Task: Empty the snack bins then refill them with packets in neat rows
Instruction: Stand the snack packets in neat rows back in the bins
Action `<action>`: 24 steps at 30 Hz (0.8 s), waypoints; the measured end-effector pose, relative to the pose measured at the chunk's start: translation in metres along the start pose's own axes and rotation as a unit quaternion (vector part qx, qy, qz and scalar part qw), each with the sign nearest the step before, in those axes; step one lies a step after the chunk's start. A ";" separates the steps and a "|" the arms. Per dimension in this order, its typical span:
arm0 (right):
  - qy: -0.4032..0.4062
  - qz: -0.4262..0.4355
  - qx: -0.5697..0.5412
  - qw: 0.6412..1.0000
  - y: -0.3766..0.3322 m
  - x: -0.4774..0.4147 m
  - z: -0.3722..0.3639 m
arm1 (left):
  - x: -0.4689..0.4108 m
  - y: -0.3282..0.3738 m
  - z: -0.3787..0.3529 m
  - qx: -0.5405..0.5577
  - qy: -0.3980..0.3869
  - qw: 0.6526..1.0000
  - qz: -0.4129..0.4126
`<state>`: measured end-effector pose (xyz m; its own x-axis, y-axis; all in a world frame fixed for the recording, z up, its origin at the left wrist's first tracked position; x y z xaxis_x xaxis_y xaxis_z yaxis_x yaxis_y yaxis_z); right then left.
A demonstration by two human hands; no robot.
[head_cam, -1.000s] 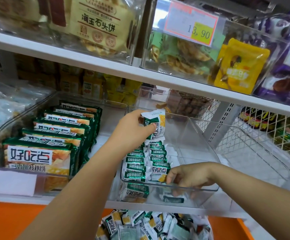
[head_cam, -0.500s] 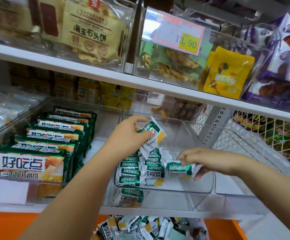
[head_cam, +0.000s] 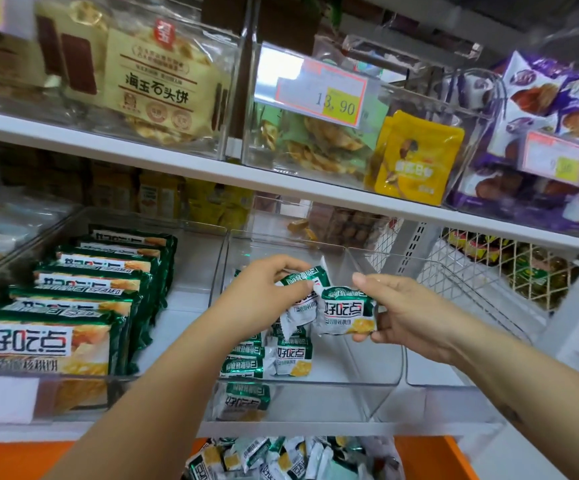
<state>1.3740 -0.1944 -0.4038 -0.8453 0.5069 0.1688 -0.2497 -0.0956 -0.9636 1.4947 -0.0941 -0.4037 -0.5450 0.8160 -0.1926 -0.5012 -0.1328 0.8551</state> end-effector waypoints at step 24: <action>-0.060 0.209 0.288 0.933 -0.044 0.011 -0.018 | 0.010 0.035 -0.007 -0.103 -0.047 0.990 -0.090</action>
<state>1.3841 -0.1692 -0.3635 -0.9639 0.2259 -0.1412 -0.0694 -0.7246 -0.6857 1.4674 -0.0944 -0.3793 -0.3748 0.8841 -0.2790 -0.7156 -0.0846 0.6933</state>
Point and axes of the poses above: each hand's wrist, its own x-axis away from the middle knuckle, its own z-axis out of the back of the hand, y = z × x, the point moved 10 cm from there along -x, towards the middle knuckle, and after that the axes turned 8 degrees about -x, right-handed, at the moved point
